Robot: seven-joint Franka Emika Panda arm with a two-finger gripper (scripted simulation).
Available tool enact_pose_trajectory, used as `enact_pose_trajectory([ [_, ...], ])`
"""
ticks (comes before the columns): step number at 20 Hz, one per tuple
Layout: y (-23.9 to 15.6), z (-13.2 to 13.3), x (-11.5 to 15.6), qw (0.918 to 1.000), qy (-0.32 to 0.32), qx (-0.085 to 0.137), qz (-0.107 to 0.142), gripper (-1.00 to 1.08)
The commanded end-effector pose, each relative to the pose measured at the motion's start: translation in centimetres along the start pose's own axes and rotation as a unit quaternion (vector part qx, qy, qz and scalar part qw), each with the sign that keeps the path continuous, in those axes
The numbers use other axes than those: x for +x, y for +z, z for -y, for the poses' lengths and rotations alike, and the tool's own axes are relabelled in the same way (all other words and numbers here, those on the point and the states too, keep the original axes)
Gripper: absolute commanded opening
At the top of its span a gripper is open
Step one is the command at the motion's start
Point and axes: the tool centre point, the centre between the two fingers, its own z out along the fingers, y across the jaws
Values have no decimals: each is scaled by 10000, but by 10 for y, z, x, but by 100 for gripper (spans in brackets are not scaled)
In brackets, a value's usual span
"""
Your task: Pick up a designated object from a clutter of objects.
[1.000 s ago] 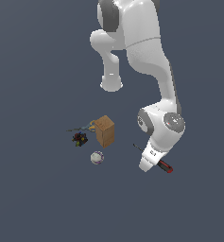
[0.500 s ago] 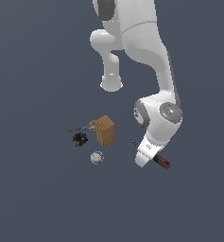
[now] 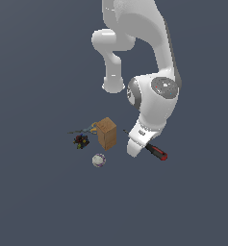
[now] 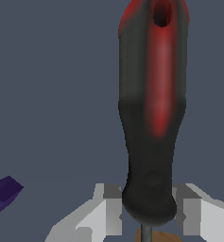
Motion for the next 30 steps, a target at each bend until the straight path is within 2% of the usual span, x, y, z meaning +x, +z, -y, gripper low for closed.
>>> enact_pose_trajectory([
  [1, -24, -5, -14, 10000, 0, -4, -5, -100],
  [20, -222, -52, -127, 10000, -7, 10, -22, -100],
  [30, -291, -72, -165, 10000, -1, 5, -17, -100],
])
